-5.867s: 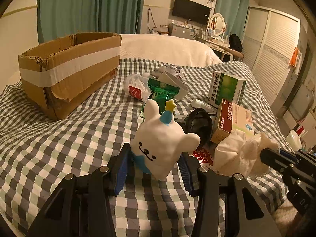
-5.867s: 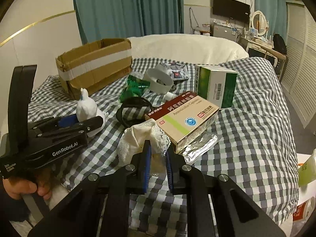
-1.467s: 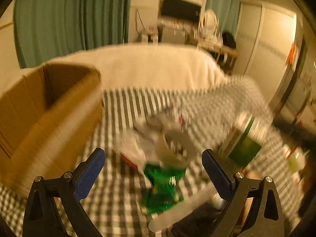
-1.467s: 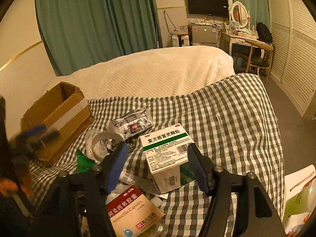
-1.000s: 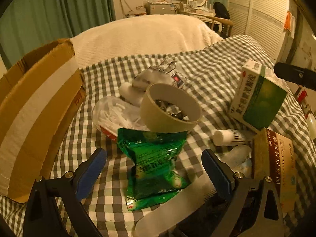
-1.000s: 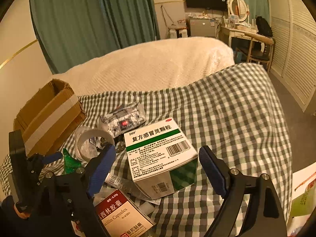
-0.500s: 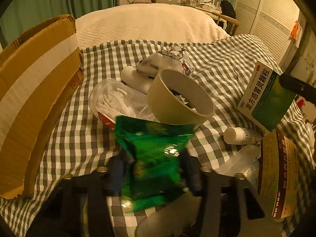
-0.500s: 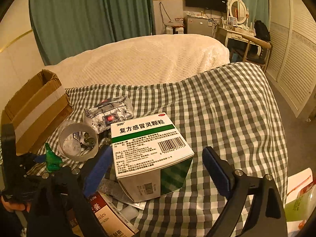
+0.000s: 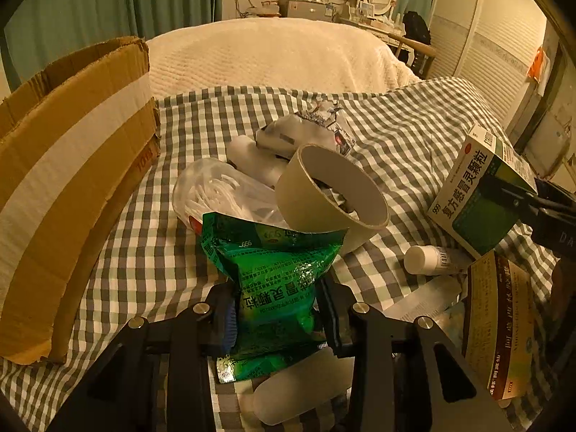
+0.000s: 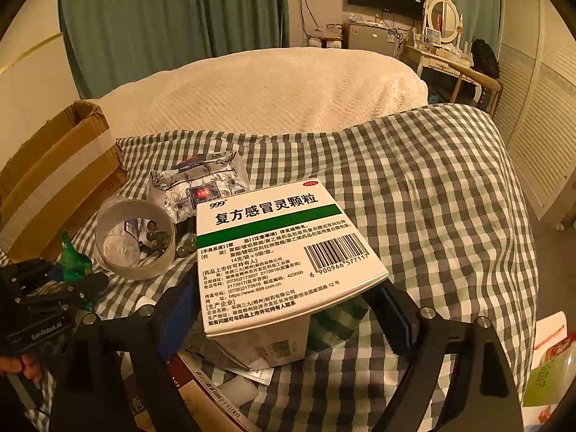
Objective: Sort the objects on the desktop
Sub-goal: 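Grasp the green medicine packet with the left gripper while the right gripper grasps the green-white box, then carry packet and green-white box over the cardboard box and release both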
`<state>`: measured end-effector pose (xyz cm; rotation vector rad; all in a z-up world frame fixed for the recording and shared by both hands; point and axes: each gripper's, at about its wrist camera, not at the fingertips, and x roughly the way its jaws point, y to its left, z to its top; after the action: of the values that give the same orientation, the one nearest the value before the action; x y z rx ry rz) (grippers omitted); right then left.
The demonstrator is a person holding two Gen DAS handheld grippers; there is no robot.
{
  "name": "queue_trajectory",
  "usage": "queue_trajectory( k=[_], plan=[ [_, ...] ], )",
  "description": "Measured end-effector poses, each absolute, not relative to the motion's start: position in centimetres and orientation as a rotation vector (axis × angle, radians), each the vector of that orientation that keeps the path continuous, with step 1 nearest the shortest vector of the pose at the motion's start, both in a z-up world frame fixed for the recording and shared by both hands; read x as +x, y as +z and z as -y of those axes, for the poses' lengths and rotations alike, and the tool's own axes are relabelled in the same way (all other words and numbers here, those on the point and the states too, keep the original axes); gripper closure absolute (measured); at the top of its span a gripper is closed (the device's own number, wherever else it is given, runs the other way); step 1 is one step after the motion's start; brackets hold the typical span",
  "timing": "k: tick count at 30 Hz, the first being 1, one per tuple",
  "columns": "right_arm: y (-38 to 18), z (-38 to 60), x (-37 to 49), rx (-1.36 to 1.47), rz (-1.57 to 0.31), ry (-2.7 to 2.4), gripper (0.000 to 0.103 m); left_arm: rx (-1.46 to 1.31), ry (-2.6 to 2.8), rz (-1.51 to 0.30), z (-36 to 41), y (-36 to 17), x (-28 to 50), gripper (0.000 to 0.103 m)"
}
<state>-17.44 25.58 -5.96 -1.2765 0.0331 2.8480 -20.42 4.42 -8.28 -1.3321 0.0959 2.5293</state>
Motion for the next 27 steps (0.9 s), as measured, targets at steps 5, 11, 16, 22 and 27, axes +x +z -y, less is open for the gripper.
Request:
queue_trajectory(
  k=[5, 11, 16, 22, 27],
  plan=[
    [-4.9, -25.3, -16.5, -1.202, -0.027, 2.863, 0.018, -1.304, 2.565, -0.060, -3.8, -7.6, -20.5, 0.065],
    [-3.3, -25.6, -15.1, -1.158, -0.055, 2.878, 0.018, -1.272, 2.593, -0.013, -3.0, -6.7, -20.6, 0.066],
    [-1.8, -25.6, -14.0, -1.111, -0.077, 2.903, 0.018, -1.220, 2.614, 0.003, -2.7, -5.5, -20.3, 0.066],
    [0.4, -25.1, -12.5, -1.050, -0.078, 2.951, 0.018, -1.163, 2.629, -0.007, -2.7, -3.7, -19.8, 0.066],
    [2.5, -24.2, -11.6, -1.003, -0.063, 3.003, 0.018, -1.093, 2.652, -0.020, -2.8, -1.2, -19.4, 0.066]
  ],
)
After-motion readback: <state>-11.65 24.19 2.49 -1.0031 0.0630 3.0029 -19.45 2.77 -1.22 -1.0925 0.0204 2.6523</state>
